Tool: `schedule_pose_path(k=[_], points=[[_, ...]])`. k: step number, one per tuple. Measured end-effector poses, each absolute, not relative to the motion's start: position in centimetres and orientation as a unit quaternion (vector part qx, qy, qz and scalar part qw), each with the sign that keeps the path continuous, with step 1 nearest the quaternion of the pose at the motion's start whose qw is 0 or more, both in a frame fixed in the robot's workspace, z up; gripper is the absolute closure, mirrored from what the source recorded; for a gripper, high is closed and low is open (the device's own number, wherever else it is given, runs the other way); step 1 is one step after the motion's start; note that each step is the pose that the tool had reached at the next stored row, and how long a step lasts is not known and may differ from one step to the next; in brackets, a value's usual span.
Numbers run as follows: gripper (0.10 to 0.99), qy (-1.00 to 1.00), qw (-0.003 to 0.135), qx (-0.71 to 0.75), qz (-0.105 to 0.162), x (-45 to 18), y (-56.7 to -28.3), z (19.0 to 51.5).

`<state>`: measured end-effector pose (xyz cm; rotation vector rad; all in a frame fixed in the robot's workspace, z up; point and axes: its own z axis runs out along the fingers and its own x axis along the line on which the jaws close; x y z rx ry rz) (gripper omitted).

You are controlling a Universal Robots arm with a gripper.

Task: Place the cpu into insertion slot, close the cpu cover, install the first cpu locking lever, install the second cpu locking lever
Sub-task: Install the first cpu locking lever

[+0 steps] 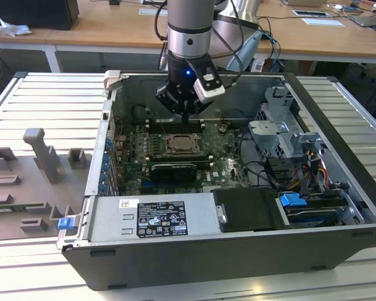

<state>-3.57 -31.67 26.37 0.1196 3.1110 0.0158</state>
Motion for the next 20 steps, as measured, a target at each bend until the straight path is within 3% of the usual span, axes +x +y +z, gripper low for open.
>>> schedule_pose_path(k=[20], points=[[0.980,1.000,0.016,0.011,0.023,-7.7,-31.7,25.9]])
